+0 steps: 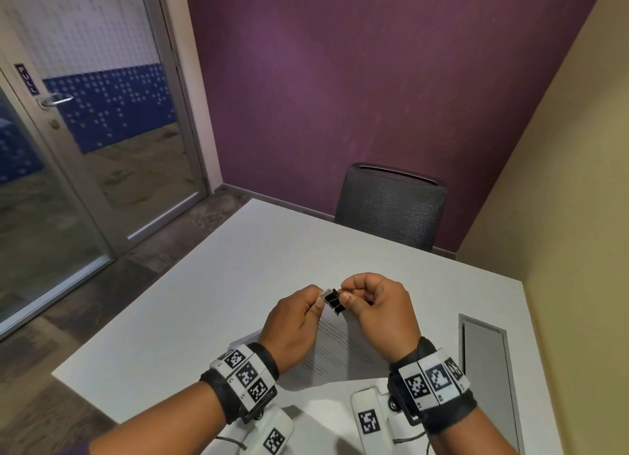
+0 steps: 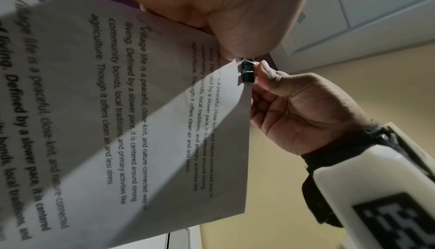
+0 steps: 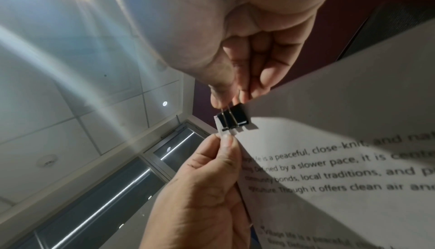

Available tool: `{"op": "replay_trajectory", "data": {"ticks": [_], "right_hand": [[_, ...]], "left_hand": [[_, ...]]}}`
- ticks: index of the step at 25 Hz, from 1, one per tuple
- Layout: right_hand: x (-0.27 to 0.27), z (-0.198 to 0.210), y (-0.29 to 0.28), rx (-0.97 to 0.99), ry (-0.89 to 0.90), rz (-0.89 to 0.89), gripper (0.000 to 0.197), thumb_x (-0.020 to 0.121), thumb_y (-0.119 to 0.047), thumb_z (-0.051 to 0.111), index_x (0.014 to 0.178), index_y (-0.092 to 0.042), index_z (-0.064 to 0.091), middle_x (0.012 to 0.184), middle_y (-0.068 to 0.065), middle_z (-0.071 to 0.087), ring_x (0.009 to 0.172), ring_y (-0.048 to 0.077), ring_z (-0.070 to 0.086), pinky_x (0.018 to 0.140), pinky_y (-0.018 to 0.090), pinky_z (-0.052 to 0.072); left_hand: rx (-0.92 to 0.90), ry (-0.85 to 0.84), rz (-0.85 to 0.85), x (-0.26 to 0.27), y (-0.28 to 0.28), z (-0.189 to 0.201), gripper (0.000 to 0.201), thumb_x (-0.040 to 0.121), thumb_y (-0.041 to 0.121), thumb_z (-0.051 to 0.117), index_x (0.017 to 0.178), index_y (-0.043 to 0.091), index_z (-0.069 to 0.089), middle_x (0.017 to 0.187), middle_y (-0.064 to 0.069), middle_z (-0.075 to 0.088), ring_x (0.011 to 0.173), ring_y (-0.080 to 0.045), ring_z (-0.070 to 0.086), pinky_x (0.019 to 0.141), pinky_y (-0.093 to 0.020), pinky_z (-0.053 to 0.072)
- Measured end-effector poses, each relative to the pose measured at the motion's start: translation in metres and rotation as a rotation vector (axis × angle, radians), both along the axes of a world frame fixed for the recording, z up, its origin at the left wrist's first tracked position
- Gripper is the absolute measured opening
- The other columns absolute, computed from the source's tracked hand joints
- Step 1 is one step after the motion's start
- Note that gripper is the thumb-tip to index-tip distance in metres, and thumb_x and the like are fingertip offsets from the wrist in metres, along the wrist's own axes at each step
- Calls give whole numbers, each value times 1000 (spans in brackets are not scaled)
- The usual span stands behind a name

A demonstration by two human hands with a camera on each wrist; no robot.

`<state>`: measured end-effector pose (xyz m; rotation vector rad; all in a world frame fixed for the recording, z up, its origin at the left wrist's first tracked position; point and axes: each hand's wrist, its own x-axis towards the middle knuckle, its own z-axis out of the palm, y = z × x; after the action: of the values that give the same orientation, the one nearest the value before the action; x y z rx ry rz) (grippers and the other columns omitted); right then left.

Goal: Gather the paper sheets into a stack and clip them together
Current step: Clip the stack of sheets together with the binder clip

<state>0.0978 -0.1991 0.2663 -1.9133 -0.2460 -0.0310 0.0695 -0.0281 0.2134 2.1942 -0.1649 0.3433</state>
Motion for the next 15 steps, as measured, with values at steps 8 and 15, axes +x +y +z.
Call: {"op": "replay_trajectory", "data": {"ticks": [8, 15], "right_hand": [[-5, 0, -2, 4, 0, 34, 13, 84, -8, 75, 89, -20, 74, 81, -2, 77, 76, 10, 74, 78, 34, 62], [-9, -5, -6, 48, 51, 37, 13, 84, -8, 76, 94, -16, 73, 82, 0, 76, 78, 12, 74, 80, 36, 62]], "left_hand": [[13, 26, -2, -9, -6, 4, 27, 99, 42, 38, 74, 47, 45, 63, 11, 48, 61, -14, 47, 60, -43, 45], [12, 68, -59, -7, -6, 4, 25, 99, 44, 38, 75, 41, 46, 64, 10, 51, 61, -11, 48, 62, -42, 46]]}}
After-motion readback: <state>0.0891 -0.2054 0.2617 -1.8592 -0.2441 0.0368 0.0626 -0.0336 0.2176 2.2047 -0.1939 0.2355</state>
